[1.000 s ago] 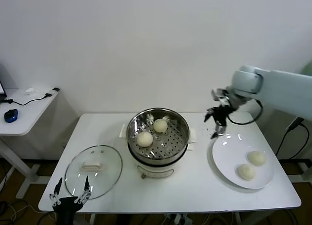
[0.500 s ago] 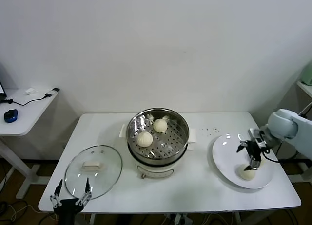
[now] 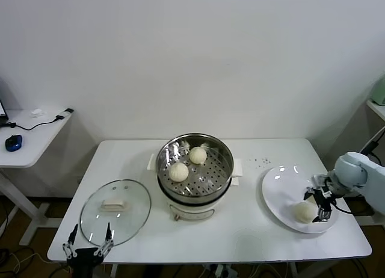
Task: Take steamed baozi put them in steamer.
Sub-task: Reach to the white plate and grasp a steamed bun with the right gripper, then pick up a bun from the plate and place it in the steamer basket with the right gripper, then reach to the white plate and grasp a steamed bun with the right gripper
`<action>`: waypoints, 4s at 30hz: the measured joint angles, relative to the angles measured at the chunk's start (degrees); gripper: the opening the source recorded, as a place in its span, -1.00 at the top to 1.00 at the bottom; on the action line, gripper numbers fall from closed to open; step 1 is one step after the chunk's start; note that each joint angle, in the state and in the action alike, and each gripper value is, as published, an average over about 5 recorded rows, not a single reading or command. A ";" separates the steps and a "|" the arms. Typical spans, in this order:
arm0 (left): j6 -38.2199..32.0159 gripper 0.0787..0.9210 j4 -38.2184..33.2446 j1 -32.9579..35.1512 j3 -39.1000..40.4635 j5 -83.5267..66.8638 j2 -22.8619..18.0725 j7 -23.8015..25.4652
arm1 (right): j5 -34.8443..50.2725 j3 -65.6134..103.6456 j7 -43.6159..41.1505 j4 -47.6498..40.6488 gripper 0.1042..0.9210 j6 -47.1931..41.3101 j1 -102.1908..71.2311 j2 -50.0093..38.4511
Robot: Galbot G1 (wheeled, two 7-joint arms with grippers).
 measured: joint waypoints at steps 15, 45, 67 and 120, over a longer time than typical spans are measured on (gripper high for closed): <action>-0.14 -0.77 0.57 -0.09 0.31 0.71 0.00 -0.04 | -1.39 1.23 -1.12 -2.07 -0.10 0.59 -1.04 1.79; -0.62 -0.77 0.60 0.79 0.53 0.31 0.00 -0.09 | -3.07 -21.76 -7.58 -0.79 -0.03 30.20 38.13 19.10; 0.67 -0.77 0.54 0.19 0.62 0.77 0.00 0.04 | -9.69 -23.11 -9.95 3.64 -0.05 41.30 36.76 42.73; -0.28 -0.77 0.75 0.20 1.28 0.43 0.88 -0.13 | 12.39 -33.60 2.33 1.49 -0.76 19.93 47.43 29.35</action>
